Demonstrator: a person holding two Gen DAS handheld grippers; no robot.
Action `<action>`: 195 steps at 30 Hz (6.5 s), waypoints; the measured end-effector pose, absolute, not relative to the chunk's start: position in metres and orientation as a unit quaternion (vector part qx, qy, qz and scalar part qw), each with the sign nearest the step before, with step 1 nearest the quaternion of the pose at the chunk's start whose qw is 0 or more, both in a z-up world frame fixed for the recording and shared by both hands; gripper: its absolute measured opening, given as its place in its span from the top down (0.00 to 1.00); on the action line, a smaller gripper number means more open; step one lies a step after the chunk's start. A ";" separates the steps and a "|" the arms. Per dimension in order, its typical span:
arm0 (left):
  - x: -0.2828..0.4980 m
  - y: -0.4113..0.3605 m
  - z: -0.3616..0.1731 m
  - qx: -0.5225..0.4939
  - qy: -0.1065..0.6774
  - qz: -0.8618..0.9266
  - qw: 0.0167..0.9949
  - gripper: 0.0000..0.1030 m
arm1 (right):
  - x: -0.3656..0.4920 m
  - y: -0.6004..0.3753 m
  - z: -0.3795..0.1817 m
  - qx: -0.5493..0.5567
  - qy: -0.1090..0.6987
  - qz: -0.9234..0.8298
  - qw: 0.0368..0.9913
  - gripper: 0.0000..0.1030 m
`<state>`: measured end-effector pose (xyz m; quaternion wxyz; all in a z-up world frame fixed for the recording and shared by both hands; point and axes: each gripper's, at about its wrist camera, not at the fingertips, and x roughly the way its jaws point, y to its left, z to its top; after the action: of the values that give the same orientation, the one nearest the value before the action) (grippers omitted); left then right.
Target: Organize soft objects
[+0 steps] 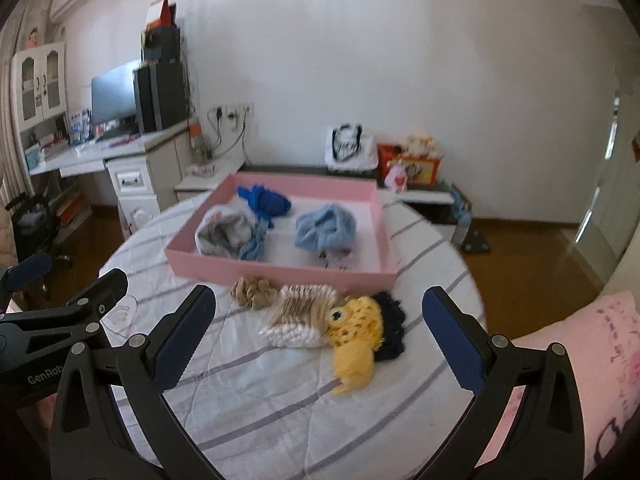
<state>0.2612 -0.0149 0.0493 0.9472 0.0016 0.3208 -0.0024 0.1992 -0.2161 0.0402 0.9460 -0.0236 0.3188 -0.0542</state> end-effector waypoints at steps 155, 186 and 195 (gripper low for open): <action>0.055 -0.018 0.138 0.001 0.152 -0.083 0.985 0.75 | 0.095 -0.198 0.134 -0.029 0.164 -0.058 0.984 0.60; -0.008 -0.002 0.108 -0.015 0.124 -0.069 0.990 0.75 | 0.058 -0.189 0.151 -0.039 0.127 -0.048 0.990 0.60; -0.003 -0.006 0.112 -0.012 0.126 -0.069 0.990 0.75 | 0.060 -0.190 0.149 -0.038 0.131 -0.048 0.989 0.60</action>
<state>-0.0032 -0.0061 0.1124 0.9895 -0.0124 0.1263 -0.0686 0.0597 -0.1904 0.1494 0.9895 -0.0377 0.1311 -0.0482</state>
